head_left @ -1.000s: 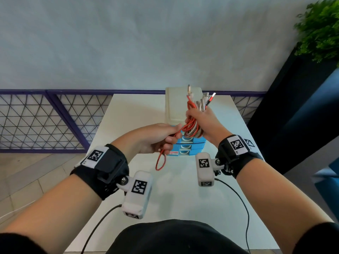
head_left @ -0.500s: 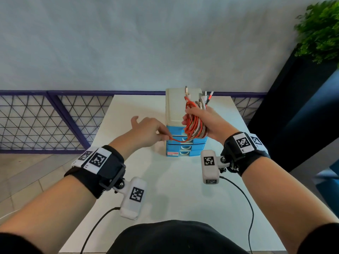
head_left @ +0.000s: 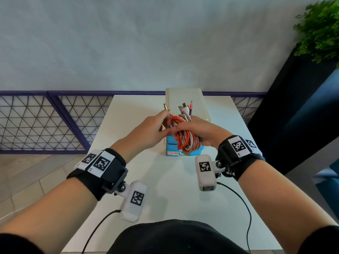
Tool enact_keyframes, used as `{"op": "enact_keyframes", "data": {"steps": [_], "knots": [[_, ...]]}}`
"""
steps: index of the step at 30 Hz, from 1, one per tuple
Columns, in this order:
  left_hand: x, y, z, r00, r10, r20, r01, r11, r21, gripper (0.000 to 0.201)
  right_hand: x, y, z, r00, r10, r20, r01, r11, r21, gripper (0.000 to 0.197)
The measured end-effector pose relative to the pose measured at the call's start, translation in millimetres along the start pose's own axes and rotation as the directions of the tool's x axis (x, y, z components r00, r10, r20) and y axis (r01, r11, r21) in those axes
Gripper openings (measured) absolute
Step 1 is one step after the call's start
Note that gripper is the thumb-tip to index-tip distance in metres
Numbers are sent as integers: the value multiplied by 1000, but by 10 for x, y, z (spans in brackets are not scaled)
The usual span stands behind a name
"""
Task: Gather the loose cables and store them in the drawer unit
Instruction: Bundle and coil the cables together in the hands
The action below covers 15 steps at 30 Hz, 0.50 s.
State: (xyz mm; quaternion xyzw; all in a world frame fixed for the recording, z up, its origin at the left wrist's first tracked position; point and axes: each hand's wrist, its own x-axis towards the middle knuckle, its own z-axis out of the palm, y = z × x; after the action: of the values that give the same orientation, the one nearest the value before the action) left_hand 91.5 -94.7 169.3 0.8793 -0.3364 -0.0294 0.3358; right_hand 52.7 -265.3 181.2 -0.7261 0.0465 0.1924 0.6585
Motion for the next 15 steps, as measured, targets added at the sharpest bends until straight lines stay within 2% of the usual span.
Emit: {"op": "enact_keyframes", "data": {"steps": [3,5,8,13,15], "knots": [[-12,-41,-25,997,15,78,-15,1000,0,15,-11,28,-23,1000,15,-12,-15,1000,-12,6],[-2,-119,-65,993,14,117,-19,999,41,8,-1,60,-64,998,11,-66,-13,1000,-29,3],[2,-273,-123,987,-84,135,73,994,83,14,3,96,-142,984,-1,-177,-3,1000,-23,5],[-18,-338,-109,959,-217,184,226,973,-33,17,29,114,-206,970,-37,-239,29,999,-34,5],[-6,-287,-84,948,-253,193,283,947,-151,20,35,115,-186,968,-42,-247,31,998,-49,5]]}}
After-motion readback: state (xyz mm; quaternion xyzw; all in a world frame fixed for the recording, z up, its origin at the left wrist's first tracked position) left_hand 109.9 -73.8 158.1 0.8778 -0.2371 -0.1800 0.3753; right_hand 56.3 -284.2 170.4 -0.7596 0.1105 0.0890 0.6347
